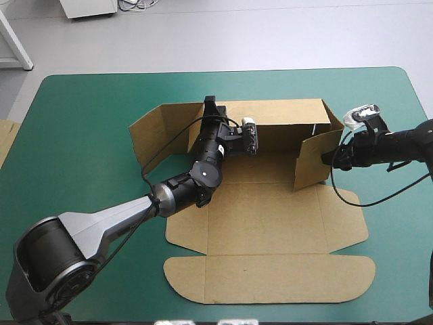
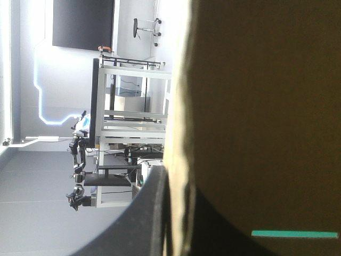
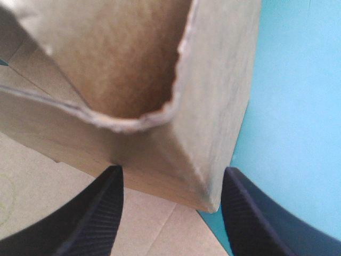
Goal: Fold the box
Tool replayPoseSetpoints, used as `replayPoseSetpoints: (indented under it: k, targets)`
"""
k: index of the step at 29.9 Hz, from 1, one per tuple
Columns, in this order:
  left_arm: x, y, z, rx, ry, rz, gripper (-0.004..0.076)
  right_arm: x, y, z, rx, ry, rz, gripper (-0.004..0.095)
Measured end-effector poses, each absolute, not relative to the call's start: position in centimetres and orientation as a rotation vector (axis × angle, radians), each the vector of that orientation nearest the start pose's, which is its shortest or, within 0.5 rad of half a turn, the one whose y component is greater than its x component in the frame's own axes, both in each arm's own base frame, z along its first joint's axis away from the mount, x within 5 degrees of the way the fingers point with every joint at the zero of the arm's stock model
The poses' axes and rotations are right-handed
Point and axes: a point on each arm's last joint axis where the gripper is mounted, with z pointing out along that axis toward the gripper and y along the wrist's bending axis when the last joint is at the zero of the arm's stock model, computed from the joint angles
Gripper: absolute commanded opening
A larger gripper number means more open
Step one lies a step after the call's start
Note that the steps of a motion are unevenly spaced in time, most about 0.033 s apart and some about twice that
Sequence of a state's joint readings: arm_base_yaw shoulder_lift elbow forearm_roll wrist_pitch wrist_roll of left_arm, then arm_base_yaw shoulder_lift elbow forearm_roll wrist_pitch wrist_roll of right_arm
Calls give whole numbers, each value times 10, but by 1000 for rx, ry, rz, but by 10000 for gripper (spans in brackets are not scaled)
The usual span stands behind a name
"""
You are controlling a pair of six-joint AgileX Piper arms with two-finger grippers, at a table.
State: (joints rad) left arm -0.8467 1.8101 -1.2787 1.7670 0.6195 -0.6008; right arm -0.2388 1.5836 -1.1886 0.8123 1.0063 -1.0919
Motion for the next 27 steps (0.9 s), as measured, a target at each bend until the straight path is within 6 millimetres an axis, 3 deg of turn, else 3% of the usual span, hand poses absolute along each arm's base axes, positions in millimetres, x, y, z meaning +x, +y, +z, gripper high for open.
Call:
replayPoseSetpoints:
  k: [8, 15, 20, 27]
  targets:
    - [312, -274, 277, 1362, 1324, 805, -10, 325, -18, 286, -615, 2329, 529, 512]
    - [313, -275, 277, 1360, 1325, 804, -10, 332, 9, 285, -689, 2290, 469, 512]
    - [313, -275, 277, 1358, 1326, 801, -10, 335, 13, 286, -653, 2289, 429, 505]
    - [313, -275, 277, 1359, 1325, 800, -10, 333, 14, 272, -551, 2311, 447, 358]
